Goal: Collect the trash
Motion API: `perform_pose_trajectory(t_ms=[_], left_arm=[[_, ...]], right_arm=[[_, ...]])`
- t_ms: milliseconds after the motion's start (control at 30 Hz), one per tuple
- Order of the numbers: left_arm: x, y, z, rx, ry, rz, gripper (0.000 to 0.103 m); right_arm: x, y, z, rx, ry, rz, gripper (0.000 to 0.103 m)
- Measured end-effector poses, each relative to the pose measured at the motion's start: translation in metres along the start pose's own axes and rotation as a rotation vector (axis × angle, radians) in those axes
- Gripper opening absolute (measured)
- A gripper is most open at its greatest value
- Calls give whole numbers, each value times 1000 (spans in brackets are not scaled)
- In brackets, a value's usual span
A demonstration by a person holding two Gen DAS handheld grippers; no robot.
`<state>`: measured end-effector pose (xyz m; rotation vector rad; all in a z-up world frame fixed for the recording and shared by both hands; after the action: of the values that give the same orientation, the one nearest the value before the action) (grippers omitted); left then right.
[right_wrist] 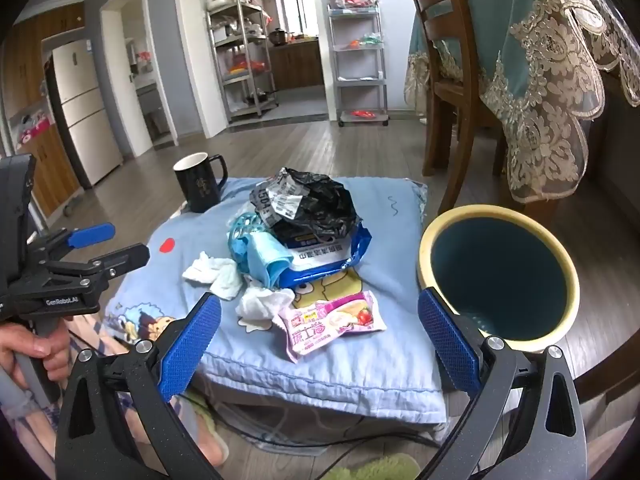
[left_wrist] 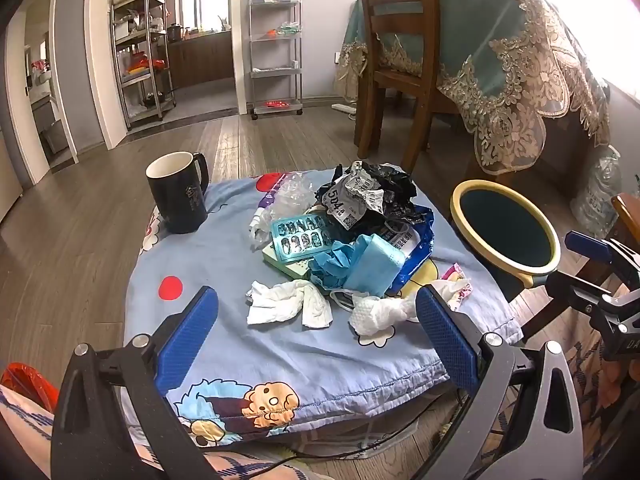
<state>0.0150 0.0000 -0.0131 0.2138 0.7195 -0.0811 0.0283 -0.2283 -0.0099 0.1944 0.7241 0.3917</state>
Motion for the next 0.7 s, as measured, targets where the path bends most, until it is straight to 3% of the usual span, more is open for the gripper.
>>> perform_pose_trajectory(t_ms=[700], left_arm=[[0, 0, 0, 1, 0, 1, 97]], right_arm=[[0, 0, 0, -1, 2, -1, 98]])
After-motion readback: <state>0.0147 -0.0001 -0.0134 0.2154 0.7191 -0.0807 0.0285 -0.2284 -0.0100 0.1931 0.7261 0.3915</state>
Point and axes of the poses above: each gripper's, at about its wrist camera, not at the fingertips, and x roughly the way its jaws point, y to its left, z to its top, the point moved 2 cm from there along x, roughly the way its jaws point, and after that the axes turned 13 degrees about x, right-handed, at the moved point
